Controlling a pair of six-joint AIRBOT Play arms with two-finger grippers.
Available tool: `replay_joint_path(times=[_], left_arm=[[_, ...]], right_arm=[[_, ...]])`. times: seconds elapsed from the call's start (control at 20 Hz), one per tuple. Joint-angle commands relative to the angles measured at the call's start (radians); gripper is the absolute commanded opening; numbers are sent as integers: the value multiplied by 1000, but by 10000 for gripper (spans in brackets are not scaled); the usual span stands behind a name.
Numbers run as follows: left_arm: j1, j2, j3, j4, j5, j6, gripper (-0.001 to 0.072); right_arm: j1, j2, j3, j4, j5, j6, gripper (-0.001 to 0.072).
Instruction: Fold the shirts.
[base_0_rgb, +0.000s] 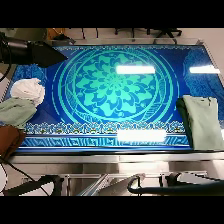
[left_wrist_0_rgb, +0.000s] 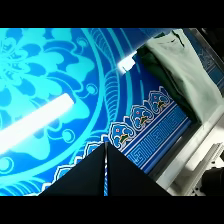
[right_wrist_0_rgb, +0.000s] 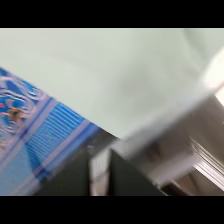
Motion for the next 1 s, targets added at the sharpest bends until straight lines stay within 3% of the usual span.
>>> replay_joint_path(times=[0.0, 0.1, 0.2, 0.35, 0.55, 0.7, 0.95], left_arm=[[0, 0, 1, -3, 32, -3, 14], [0, 7, -2, -3, 11, -6, 14], [-4, 60, -92, -3, 24, -15, 14], [-46, 217, -411, -2, 98, 2, 14], [-141, 423, -892, -1, 206, 38, 14], [-181, 523, -1097, -1, 266, 40, 14], [-187, 627, -1223, -1, 291, 40, 14]], right_arm=[[85, 1, 27, 298, -174, -13, 16], [237, 2, 27, 373, -245, -52, 15], [455, 18, -5, 336, -291, -77, 15], [815, 95, -171, 195, -416, -76, 14], [1191, 222, -478, 188, -661, -68, 14], [1324, 246, -558, 187, -726, -55, 15], [1392, 210, -565, 223, -708, -54, 15]])
